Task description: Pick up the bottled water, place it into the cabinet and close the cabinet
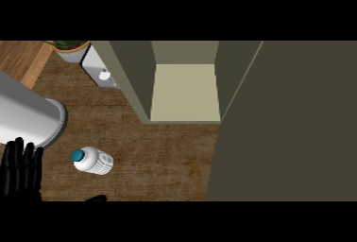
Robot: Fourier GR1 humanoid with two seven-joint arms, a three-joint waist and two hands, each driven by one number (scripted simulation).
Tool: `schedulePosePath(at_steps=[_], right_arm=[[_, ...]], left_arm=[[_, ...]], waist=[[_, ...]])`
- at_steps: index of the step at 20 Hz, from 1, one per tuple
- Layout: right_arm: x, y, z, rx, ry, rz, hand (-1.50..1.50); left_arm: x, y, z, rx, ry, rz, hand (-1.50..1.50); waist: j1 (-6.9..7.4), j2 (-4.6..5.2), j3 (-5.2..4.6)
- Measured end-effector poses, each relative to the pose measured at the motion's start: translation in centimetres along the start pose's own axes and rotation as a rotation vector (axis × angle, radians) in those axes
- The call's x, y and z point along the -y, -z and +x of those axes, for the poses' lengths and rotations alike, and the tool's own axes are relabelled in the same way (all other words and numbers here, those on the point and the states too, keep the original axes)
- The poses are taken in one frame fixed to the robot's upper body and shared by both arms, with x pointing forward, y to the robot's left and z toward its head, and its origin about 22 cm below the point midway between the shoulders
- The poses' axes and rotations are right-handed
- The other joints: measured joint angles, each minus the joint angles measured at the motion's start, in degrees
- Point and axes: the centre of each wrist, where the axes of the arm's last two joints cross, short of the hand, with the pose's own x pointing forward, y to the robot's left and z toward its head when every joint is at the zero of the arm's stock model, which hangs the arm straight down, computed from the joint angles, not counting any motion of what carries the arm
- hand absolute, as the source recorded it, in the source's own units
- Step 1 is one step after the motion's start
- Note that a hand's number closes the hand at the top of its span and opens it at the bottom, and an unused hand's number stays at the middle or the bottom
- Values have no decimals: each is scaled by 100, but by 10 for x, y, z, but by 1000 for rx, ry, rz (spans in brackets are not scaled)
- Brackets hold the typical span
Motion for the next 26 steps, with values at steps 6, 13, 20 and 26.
schedulePosePath(at_steps=[6, 13, 20, 26], right_arm=[[-4, 1, 2, -8, 8, 7, -150], [-3, 1, 2, -6, -8, -1, -150], [-4, 2, 3, -6, -11, -1, -150], [-8, -2, 0, -12, 3, 4, -150]], left_arm=[[-13, 4, -37, -63, 19, 8, -150], [-22, 13, -88, -133, 4, 12, -150], [-35, 13, -137, -166, -19, 11, -150], [-42, 15, -172, -160, -35, 13, -150]], waist=[[-12, -2, -3], [-24, 2, -1], [-26, 4, 0], [-36, 1, -1]])
